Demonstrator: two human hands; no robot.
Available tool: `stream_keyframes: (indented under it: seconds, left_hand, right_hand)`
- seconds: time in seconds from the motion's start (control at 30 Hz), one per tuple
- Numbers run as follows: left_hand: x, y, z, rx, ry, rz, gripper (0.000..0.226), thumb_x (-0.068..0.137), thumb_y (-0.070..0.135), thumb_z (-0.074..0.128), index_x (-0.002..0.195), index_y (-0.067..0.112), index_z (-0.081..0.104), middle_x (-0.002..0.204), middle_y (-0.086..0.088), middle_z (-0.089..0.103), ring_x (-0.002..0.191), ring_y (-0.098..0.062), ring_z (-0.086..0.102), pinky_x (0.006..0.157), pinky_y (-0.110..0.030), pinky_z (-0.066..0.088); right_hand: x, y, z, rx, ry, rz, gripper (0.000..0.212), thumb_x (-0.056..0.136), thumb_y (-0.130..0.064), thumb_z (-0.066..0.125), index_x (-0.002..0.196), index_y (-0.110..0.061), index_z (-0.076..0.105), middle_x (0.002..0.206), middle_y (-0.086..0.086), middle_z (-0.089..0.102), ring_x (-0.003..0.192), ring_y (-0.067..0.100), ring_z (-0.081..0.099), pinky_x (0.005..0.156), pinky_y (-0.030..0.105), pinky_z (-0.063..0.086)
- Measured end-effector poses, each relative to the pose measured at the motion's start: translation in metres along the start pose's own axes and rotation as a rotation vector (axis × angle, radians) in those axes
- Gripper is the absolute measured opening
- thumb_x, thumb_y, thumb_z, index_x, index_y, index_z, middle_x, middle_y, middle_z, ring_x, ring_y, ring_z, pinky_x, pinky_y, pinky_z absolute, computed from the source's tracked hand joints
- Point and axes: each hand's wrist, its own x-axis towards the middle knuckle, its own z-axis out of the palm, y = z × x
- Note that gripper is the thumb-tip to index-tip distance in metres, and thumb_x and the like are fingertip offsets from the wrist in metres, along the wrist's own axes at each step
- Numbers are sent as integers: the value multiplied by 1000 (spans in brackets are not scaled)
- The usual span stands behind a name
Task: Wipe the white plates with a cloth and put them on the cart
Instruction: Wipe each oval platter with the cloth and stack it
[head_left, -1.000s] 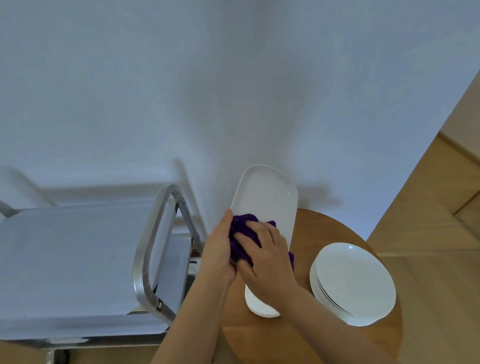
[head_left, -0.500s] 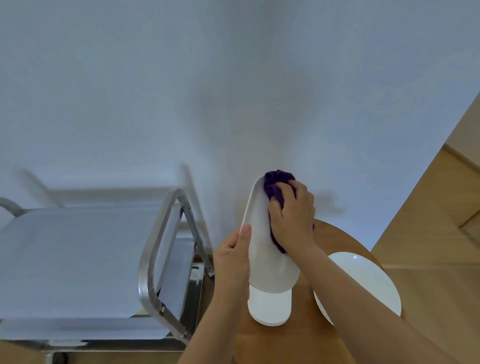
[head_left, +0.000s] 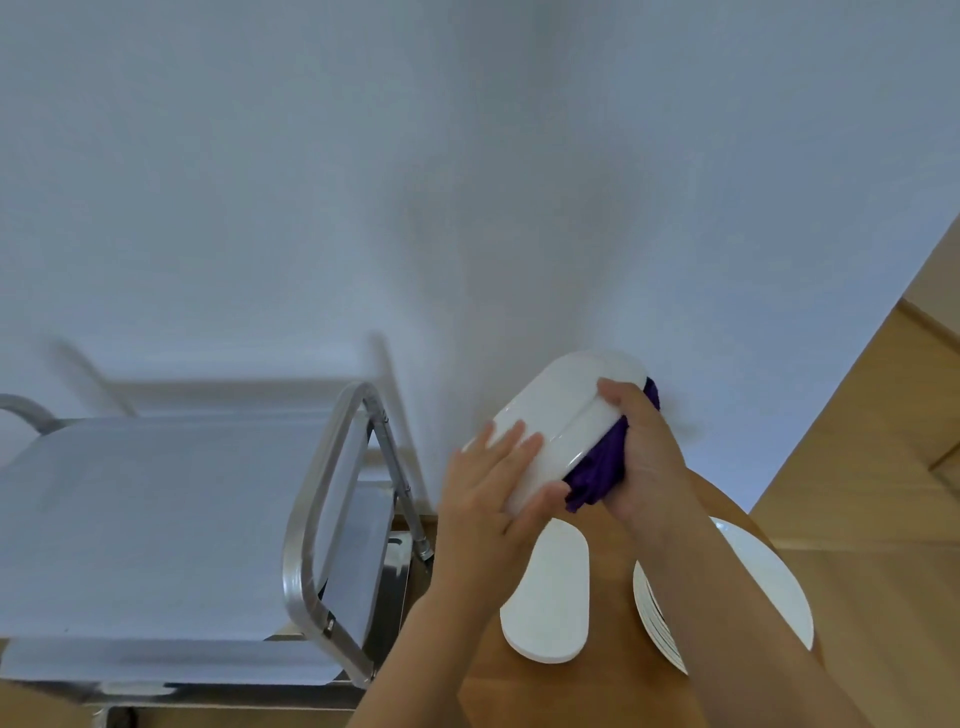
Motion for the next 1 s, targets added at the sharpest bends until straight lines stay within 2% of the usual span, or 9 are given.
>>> stream_keyframes:
  seconds: [0.07,0.2,0.33,0.4,0.5,0.6,0.77,0.9,1.0]
  left_hand:
    - [3,-4,-1,-142,75,-299,80,76,80,38,139,30,41,150,12,30,143,-9,18,114,-37,22]
    - [23,-16,-11,-1021,54,-1011,61,88,48,55,139,16,45,136,-10,55,122,-29,55,98,-46,48]
    - [24,-25,-16,-1657,7,-1144,33,93,25,52,93,0,74,94,-19,73,79,-33,72,57,-46,58]
    - [25,-26,-15,-1646,58,-1127,23,86,14,59,98,-1,71,98,-19,72,83,-32,71,58,-45,58]
    - [26,-25,-15,-1461,74,-1141,50,63,2,66,112,2,59,102,-18,71,93,-34,66,61,-47,55]
    - [27,-31,-20,-1364,65,-1068,51,59,-4,63,109,5,60,97,-16,73,92,-33,67,66,-48,55]
    - [33,-35,-30,-1041,40,-832,50,66,-19,59,98,20,63,82,0,75,73,-20,72,57,-36,58]
    - [31,-27,-22,-659,-123,-657,50,69,-15,62,87,32,64,73,10,71,79,-19,66,58,-31,54]
    - [27,-17,-18,-633,-304,-531,40,67,3,72,97,30,67,87,3,74,85,-23,69,68,-34,57]
  right_hand:
    - [1,1,-7,25,-5,-19,6,75,-20,70,80,-23,67,71,2,71,60,20,69,55,38,55]
    - [3,8,-22,81,-80,-13,4,66,-27,72,66,-31,73,74,-3,73,64,17,71,55,40,55]
    - [6,13,-31,95,-115,-11,26,60,-30,75,86,-28,73,92,2,73,81,22,71,69,46,57]
    - [8,14,-36,97,-100,3,41,61,-29,76,100,-24,66,94,3,73,83,23,71,68,45,57]
    - [5,12,-41,81,-112,45,46,60,-27,79,103,-22,65,95,5,73,83,25,71,61,41,56]
    - [1,7,-46,-194,-46,46,45,61,-40,78,99,-20,63,85,8,73,73,27,71,54,37,54]
    - [4,17,-51,-587,370,-438,30,90,-50,51,93,-21,53,91,3,57,79,25,60,69,44,53]
    - [-9,25,-19,-957,47,-846,37,92,-37,48,121,-15,57,121,-4,45,110,23,52,96,38,44]
    - [-17,36,9,-1335,-181,-1143,35,87,-29,54,117,-14,65,125,8,54,113,27,49,95,35,42]
